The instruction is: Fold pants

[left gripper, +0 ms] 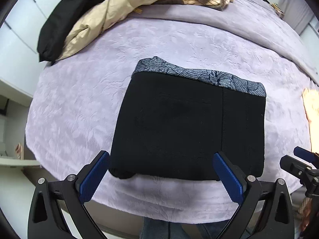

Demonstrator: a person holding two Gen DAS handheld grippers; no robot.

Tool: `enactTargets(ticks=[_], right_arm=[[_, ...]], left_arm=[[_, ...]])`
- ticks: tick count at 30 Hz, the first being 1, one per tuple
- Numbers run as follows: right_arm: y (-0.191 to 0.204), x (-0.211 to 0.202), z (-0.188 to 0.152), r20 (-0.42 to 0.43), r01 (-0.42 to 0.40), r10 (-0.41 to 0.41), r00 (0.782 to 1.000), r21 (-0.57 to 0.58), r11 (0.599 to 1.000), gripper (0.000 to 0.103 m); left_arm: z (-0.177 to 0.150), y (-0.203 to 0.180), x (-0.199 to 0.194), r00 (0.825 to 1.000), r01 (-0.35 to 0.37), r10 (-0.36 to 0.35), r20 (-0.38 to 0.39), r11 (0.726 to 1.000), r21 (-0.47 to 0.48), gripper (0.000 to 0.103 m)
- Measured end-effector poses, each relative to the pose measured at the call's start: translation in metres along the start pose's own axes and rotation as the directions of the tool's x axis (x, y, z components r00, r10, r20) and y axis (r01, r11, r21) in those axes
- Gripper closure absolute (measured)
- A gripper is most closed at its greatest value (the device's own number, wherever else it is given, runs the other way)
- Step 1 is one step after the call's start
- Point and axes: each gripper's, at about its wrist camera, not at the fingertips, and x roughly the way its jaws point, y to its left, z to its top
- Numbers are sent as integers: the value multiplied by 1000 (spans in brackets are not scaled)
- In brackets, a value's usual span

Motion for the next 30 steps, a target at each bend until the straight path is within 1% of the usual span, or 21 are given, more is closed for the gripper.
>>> enactTargets(ticks=[4,7,12,15,17,22,25,30], right_arm=[[7,-6,-2,0,7,-7,1000,-17,1000,0],[14,-10,-5,11,4,-4,1000,-9,1000,0],[29,-6,-12,20,23,-24,1000,22,999,0],[39,-3,-21,28,24,-26,999,52,998,0],[49,0,-29,30,43,-45,999,61,997,0],[69,5,-46,37,56,-60,998,98,994,0],[78,5,-53,45,71,-76,996,106,992,0],[86,-1,-58,68,99,-107,992,119,988,0]], left_arm=[[-9,4,-8,1000,-11,12,5,1000,-14,0],[-13,5,-12,1000,-16,16,14,1000,-5,0],[-18,15,-7,1000,16,-16,10,999,45,0],[-27,26,-3,999,35,-35,-3,997,69,0],[-35,36,-1,999,51,-49,-18,996,79,0],[-51,66,0,997,67,-64,-36,994,86,0],[-54,73,-2,998,59,-57,-26,993,98,0],[-49,70,-7,998,56,-56,-4,994,95,0]])
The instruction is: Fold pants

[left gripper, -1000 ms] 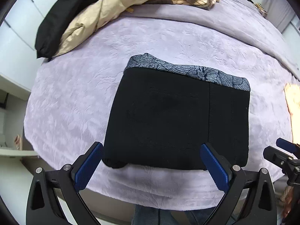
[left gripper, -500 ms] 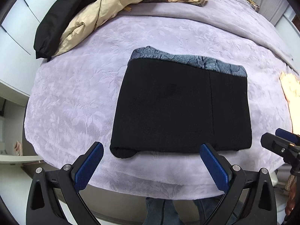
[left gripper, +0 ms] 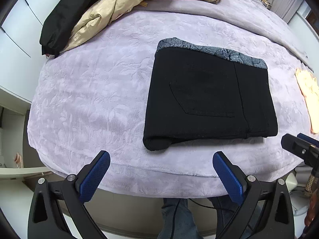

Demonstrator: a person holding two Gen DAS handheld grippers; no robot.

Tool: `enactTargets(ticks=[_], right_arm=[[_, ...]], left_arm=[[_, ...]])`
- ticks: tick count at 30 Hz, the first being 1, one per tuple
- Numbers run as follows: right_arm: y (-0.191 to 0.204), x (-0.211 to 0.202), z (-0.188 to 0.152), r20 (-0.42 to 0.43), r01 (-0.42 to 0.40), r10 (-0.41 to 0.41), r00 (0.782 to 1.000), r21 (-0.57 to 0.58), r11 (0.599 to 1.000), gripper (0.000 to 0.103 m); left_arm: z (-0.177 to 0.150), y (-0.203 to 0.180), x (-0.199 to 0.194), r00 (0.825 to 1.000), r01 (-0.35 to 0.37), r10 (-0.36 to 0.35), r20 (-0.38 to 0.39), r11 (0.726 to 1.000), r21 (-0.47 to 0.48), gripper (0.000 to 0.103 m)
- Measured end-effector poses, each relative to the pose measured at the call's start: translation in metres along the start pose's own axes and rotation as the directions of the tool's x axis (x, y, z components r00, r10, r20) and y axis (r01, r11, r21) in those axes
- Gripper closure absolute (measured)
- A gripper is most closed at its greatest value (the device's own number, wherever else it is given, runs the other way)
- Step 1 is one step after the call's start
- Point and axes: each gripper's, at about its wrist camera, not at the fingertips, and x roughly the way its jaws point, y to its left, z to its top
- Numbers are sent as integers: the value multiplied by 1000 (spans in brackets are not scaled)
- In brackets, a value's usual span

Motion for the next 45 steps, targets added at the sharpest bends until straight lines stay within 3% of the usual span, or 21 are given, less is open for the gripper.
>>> enactTargets(ticks=[13,45], right_arm=[[5,-20,4,49,58,-58,997,-1,998,0],[23,-9,-1,51,117,-116,992,-16,993,0]], left_arm=[[14,-12,-10,998,8,-8,60,1000,10,0],[16,-8,-8,998,-22,20,61,999,23,0]])
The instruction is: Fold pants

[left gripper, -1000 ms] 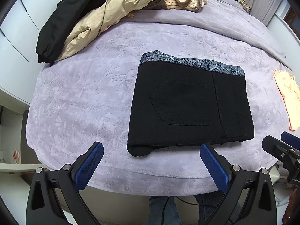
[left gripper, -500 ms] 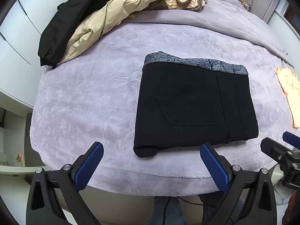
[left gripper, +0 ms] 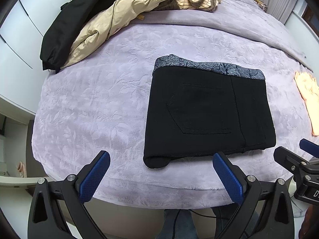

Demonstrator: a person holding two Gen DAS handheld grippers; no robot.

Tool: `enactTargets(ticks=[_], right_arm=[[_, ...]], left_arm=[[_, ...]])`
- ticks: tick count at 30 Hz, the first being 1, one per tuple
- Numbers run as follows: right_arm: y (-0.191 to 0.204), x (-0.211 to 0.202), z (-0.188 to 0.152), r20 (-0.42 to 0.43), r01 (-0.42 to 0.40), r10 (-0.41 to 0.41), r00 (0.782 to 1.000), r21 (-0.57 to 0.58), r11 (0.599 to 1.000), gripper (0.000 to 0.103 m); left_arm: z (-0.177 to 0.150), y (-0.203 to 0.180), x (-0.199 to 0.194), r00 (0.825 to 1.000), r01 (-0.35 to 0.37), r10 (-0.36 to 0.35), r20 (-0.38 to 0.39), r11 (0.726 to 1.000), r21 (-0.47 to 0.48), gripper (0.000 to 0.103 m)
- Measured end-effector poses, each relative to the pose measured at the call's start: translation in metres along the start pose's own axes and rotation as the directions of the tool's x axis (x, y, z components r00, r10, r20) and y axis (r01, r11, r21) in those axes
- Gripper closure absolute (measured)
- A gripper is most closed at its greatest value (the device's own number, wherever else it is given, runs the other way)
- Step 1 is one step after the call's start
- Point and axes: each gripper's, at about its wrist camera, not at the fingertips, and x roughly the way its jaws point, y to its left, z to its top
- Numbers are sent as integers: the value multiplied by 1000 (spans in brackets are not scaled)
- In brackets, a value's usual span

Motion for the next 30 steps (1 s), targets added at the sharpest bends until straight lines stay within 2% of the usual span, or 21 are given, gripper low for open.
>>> enactTargets(ticks=[23,30], right_arm=[[8,9,6,-7,52,-52,999,-53,997,0],[9,13,6,-12,54,-54,998,-51,997,0]], left_arm=[[4,-1,7,1000,-2,2,-1,1000,23,0],[5,-4,4,1000,26,-26,16,999,43,0]])
